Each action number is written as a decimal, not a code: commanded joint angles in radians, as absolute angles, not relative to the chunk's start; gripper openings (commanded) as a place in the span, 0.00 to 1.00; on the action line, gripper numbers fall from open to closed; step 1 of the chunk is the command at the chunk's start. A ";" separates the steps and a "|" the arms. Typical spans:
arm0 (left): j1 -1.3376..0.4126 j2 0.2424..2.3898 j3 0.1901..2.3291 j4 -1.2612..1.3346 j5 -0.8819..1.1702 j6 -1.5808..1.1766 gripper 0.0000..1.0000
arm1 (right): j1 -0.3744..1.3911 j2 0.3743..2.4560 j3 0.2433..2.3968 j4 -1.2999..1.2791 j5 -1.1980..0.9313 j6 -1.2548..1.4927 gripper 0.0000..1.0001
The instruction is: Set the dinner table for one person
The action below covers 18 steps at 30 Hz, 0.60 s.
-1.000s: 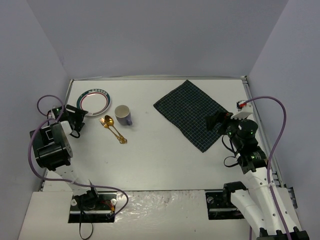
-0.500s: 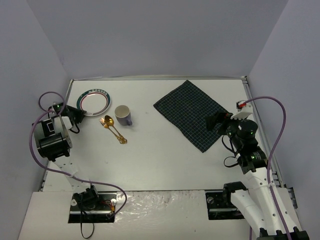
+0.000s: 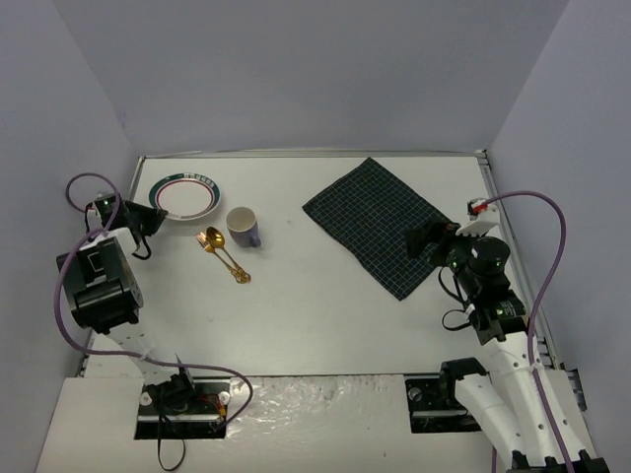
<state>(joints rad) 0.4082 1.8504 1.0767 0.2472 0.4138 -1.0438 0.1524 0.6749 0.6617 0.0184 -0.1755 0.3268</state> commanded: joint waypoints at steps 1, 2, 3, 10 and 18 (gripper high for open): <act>0.423 1.610 1.117 0.277 0.471 -1.094 0.00 | 0.158 0.647 0.675 0.092 -0.200 0.360 1.00; 0.423 1.578 1.122 0.262 0.482 -1.098 0.00 | 0.158 0.639 0.676 0.091 -0.197 0.371 1.00; 0.422 1.536 1.131 0.240 0.497 -1.110 0.00 | 0.158 0.630 0.680 0.090 -0.195 0.384 1.00; 0.271 1.363 1.205 0.060 0.578 -1.058 0.00 | 0.158 0.590 0.717 0.074 -0.210 0.427 1.00; -0.160 1.382 1.286 0.107 0.481 -1.049 0.00 | 0.158 0.543 0.778 0.008 -0.194 0.434 1.00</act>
<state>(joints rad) 0.0308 1.3719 1.2015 0.0298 0.4965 -1.0510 0.1524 0.5702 0.7009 -0.0139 -0.1928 0.4221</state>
